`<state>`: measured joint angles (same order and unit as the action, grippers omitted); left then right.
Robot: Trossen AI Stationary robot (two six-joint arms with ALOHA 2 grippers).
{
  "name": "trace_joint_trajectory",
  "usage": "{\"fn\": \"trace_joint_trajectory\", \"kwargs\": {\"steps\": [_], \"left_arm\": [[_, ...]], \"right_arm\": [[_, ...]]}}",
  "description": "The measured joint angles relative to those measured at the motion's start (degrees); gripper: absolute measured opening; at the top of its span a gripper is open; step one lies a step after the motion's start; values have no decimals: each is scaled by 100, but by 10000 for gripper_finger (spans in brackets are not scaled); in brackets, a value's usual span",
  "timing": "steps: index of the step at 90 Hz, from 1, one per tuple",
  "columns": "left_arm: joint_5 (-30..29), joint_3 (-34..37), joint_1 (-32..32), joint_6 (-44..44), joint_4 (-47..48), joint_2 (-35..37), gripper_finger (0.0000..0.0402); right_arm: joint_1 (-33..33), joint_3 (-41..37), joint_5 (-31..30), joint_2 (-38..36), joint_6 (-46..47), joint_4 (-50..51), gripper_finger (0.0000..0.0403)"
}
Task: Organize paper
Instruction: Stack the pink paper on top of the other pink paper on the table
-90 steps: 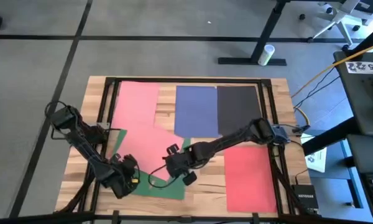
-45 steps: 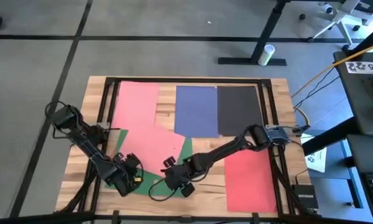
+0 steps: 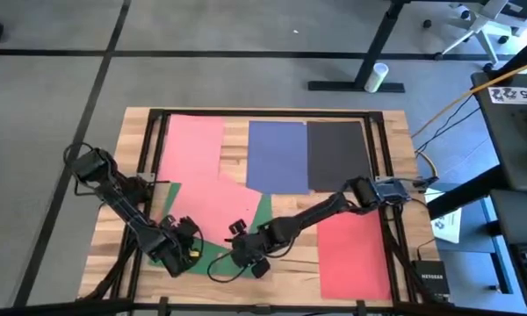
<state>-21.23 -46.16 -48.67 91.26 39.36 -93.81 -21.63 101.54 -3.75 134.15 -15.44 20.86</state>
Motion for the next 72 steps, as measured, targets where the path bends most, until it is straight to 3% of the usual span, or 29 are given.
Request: {"fn": "trace_joint_trajectory", "kwargs": {"steps": [72], "left_arm": [[21,-1,-1,-126,-146,-3,0]], "right_arm": [[-131,149,-852,26,302,927,154]]}}
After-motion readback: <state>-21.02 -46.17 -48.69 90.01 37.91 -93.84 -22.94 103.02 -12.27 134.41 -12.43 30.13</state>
